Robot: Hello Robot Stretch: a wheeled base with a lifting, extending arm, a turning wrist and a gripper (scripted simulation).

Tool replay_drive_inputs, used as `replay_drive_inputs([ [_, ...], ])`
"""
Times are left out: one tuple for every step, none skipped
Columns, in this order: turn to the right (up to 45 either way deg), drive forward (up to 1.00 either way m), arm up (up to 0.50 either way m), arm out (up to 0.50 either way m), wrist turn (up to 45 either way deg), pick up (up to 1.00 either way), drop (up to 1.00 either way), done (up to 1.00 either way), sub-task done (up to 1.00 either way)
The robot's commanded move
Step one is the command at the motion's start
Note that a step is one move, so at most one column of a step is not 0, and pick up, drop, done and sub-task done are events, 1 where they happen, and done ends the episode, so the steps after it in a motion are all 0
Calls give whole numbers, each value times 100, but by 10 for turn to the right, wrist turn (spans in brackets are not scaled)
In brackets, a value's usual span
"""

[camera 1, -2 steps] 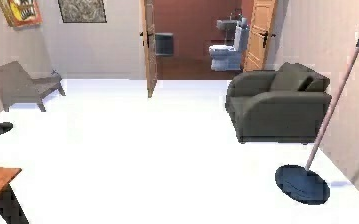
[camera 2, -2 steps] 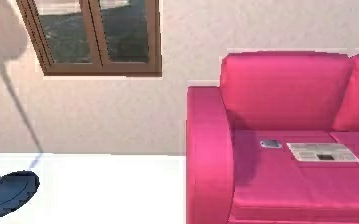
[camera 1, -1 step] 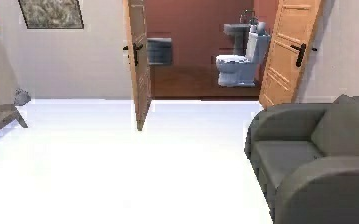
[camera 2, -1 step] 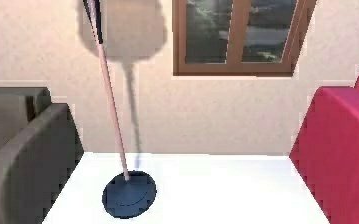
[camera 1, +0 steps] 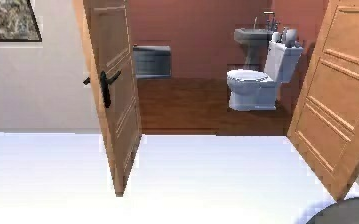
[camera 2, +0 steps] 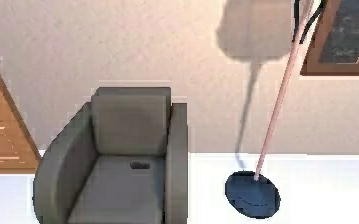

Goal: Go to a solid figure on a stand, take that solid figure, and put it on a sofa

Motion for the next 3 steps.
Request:
replay_drive_inputs([
  [0,100,0,0,0,0,0,0,0],
  [0,100,0,0,0,0,0,0,0],
  [60,0,0,0,0,0,0,0,0],
])
